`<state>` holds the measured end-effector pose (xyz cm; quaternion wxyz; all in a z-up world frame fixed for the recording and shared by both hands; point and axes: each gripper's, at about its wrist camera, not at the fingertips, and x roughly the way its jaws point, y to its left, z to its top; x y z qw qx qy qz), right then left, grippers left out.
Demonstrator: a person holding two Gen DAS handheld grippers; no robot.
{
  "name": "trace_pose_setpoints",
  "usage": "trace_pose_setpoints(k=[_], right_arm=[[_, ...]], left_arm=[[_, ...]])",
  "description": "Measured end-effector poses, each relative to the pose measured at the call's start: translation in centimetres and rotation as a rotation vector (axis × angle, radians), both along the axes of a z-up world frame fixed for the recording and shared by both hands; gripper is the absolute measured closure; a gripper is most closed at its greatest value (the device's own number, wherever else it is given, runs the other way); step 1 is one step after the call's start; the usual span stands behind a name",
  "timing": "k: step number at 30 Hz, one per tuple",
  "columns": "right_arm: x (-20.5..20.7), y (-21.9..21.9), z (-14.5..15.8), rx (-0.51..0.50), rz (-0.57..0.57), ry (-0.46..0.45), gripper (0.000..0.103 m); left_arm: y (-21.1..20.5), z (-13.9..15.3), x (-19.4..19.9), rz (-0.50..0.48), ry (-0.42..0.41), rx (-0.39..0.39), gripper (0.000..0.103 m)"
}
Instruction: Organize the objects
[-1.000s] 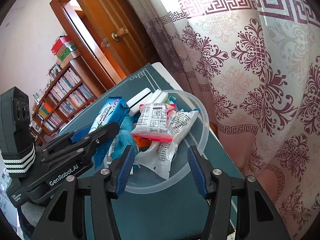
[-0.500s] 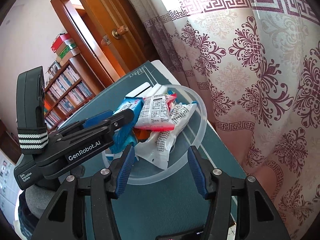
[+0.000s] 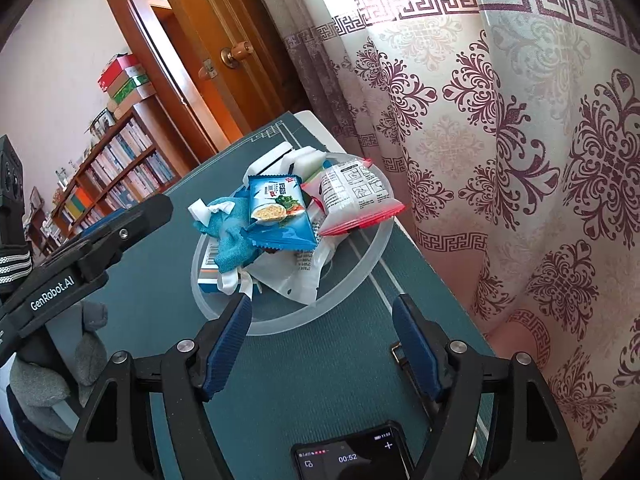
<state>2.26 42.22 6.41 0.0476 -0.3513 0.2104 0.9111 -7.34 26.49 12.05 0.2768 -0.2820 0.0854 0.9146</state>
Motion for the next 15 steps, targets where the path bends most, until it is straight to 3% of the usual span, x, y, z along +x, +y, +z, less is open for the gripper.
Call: trace_pose_setpoints(k=[9,15], right_arm=[[1.1,0.4,0.5,0.016,-0.025,0.000,0.028],[1.3,-2.8,1.7,0.164,0.025,0.033,0.007]], left_arm=[[-1.3,-0.7,0.9,0.055,-0.047,-0.006,0.001],[-2.6,-0.9,2.2,0.160,-0.029,-0.049,0.000]])
